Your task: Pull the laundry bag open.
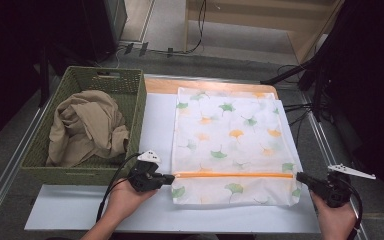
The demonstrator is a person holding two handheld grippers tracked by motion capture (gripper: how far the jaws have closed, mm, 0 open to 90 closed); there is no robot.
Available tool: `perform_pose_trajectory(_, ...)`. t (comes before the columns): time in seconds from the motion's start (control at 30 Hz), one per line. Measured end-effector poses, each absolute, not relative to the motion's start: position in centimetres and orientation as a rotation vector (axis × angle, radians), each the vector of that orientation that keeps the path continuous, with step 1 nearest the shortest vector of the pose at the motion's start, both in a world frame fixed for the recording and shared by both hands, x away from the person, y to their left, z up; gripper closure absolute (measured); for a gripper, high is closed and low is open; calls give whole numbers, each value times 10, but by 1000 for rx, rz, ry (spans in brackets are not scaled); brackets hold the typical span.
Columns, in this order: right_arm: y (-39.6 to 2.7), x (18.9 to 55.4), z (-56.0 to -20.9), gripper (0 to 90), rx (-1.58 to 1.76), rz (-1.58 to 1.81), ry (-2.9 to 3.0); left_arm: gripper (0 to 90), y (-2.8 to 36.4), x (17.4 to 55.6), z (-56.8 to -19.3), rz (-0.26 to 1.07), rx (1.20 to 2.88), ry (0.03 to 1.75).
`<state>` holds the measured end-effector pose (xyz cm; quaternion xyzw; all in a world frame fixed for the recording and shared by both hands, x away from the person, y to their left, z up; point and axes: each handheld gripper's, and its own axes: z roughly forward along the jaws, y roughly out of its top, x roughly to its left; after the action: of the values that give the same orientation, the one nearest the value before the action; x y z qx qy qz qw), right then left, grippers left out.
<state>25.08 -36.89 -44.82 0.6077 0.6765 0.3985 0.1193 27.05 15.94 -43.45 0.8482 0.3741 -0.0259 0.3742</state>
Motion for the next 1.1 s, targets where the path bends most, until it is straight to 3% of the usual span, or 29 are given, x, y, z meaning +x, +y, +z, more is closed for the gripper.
perform_pose_trajectory(0.33,-355,251,-449,855,1750,1167,2030,900,162,259,-438,-48,2195,960)
perform_pose_trajectory(1.1,-341,261,-474,841,1760,1148,2235,900,147,272,-465,-122,2210,951)
